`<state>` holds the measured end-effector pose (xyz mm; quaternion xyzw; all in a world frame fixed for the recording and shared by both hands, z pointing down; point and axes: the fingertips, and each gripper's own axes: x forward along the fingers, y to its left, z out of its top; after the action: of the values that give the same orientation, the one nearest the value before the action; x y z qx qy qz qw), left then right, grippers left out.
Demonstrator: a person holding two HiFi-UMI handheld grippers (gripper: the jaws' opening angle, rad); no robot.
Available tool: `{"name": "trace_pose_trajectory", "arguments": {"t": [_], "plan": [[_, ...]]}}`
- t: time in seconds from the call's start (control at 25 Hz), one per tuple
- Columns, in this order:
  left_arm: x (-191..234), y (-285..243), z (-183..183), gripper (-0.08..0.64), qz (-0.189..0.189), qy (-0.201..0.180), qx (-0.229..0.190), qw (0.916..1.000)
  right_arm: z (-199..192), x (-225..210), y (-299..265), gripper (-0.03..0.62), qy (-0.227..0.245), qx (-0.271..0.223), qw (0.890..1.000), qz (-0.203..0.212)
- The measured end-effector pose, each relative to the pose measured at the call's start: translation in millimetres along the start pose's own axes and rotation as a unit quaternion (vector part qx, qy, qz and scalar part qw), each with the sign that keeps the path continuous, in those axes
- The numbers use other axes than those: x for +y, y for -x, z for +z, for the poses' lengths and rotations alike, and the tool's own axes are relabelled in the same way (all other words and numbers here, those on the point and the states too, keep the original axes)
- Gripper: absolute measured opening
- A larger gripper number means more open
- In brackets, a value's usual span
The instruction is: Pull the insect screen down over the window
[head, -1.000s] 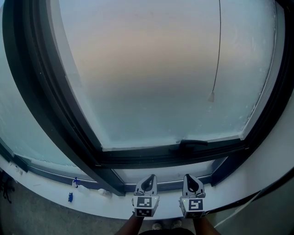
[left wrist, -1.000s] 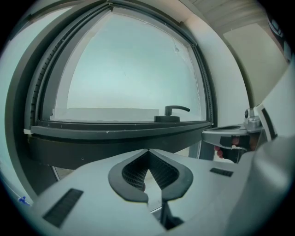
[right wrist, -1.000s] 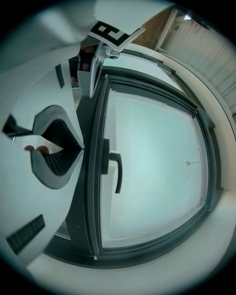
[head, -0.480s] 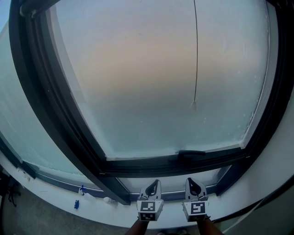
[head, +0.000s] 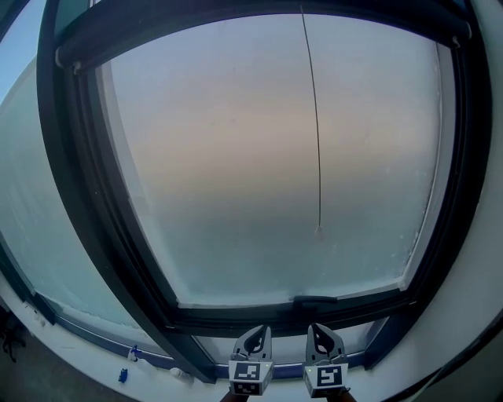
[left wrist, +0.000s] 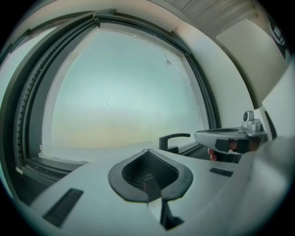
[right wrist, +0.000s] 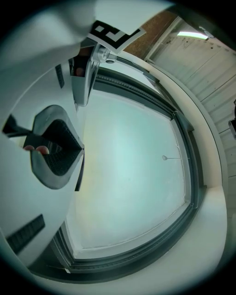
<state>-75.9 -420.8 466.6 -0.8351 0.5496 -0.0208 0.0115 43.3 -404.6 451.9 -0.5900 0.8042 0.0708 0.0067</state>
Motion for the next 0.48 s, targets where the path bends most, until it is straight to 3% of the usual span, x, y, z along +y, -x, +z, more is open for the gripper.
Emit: {"name": "trace_pose_trajectory", "arguments": {"t": [0.36, 0.48], "plan": [[10.9, -10.7, 61.9, 0.003, 0.006, 0.007, -0.058, 0.9983, 56.8, -17.1, -15.0, 0.003, 0.018, -0.083, 0.996, 0.001], [19.6, -15.4, 74.7, 0.003, 0.014, -0.024, -0.072, 0.997, 78.0, -22.8, -23.7, 0.003, 0.025, -0.111, 0.993, 0.002]]}}
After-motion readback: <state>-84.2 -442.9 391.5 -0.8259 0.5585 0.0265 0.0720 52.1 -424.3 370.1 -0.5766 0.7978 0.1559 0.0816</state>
